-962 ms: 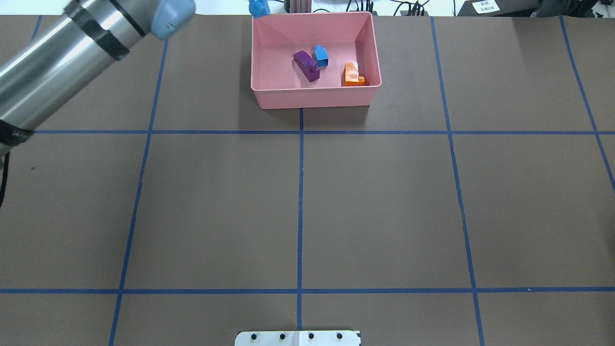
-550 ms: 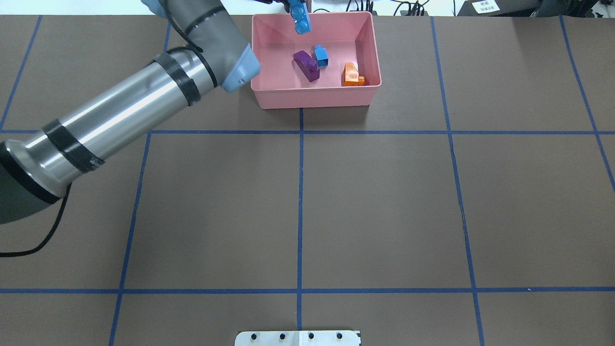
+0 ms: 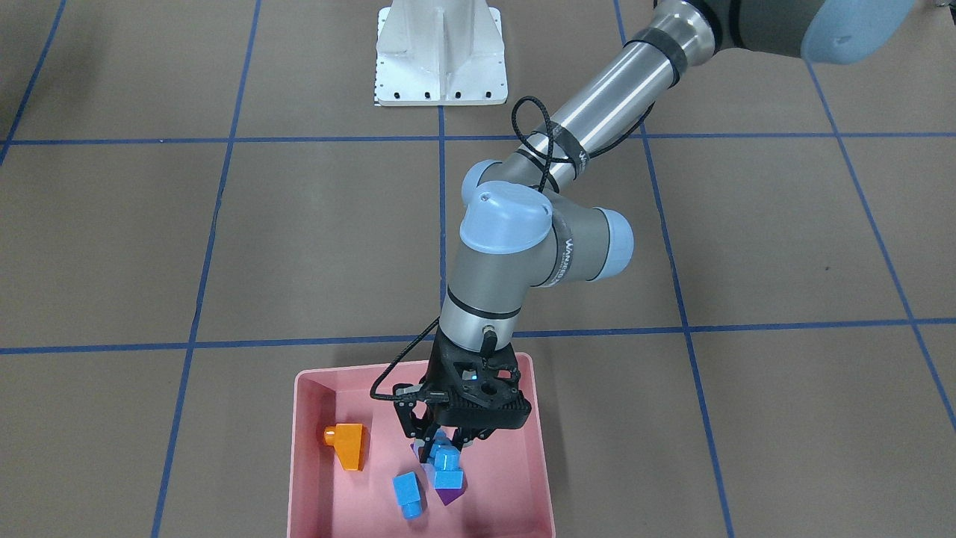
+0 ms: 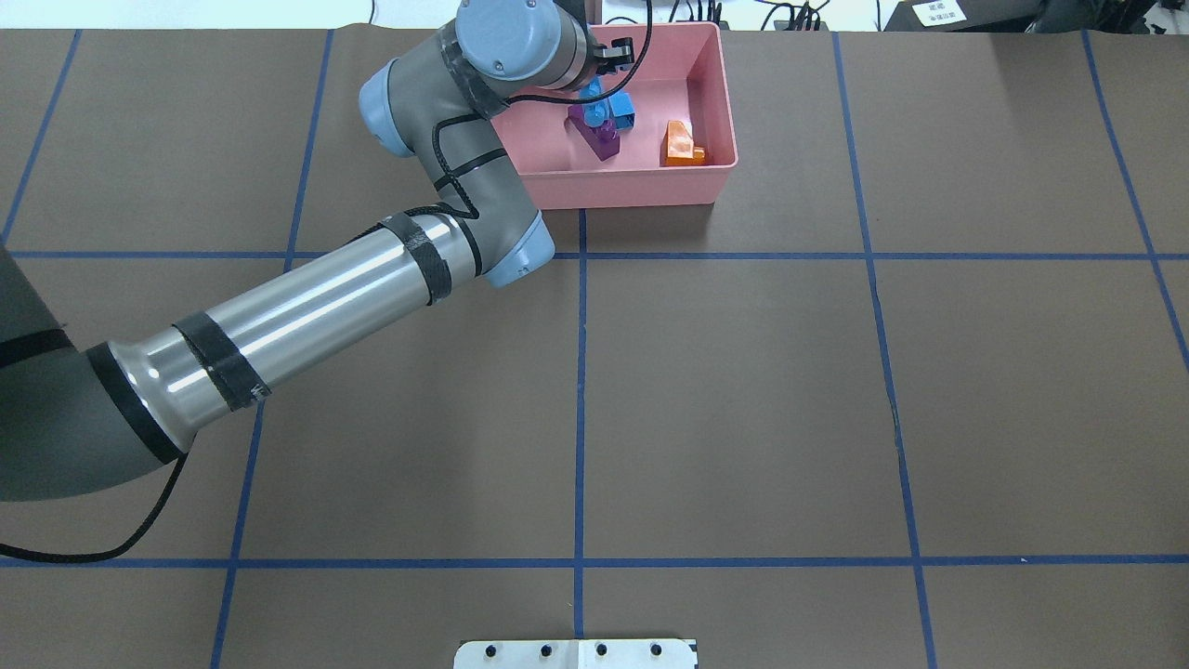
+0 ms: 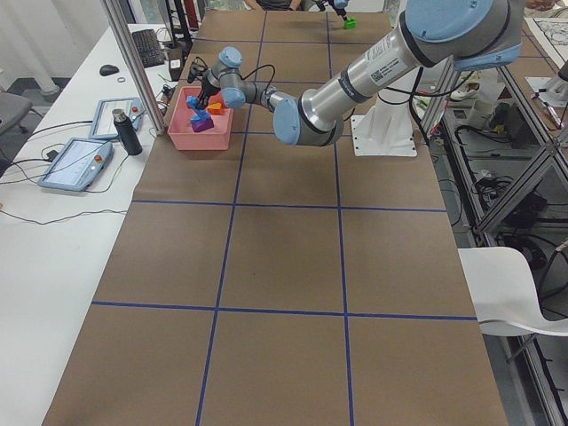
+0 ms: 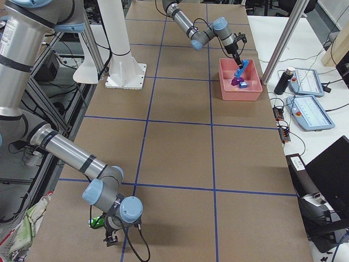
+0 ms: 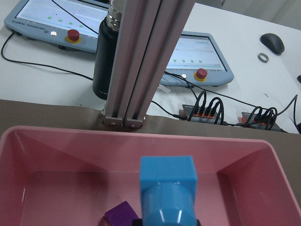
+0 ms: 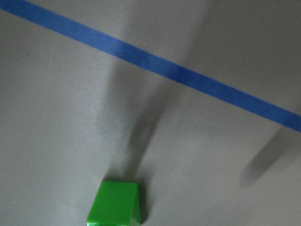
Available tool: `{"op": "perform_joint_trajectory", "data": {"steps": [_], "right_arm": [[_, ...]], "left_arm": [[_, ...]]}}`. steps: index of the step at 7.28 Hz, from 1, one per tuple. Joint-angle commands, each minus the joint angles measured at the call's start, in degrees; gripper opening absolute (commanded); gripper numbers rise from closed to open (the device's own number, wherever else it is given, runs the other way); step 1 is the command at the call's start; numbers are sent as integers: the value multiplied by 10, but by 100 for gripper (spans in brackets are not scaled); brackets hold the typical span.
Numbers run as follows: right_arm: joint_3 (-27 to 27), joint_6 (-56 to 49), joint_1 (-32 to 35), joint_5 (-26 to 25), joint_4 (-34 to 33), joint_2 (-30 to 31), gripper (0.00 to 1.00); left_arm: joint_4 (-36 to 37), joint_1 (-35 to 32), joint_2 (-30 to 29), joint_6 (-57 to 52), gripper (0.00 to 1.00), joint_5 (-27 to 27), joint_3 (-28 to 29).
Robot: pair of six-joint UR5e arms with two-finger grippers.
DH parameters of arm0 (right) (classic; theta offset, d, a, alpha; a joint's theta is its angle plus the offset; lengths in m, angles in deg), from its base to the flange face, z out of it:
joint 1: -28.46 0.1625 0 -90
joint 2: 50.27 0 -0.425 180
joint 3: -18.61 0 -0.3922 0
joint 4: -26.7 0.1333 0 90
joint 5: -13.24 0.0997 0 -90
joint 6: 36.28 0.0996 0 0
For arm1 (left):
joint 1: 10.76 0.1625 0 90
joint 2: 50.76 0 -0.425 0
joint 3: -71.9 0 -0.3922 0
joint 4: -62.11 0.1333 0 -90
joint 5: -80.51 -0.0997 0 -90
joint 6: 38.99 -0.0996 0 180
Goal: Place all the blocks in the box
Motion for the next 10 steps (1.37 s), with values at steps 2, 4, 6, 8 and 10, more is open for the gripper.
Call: {"op": "perform_joint_trajectory", "data": {"steps": [2, 4, 6, 8, 10], "right_arm": [[20, -2, 0, 17, -13, -18, 100], [29, -5, 0, 15, -30, -26, 100], [72, -5, 0, 24, -89, -7, 100], [70, -12, -2, 57, -90, 6, 100], [66, -22, -2, 57, -90, 20, 100]], "left_arm": [[-1, 5, 0, 5, 100, -3, -8], [-1, 10, 0, 22, 100, -2, -12], [-1, 11, 0, 24, 100, -2, -20], [-1, 13, -1, 24, 100, -2, -25], [0, 23, -1, 35, 100, -3, -29]]}}
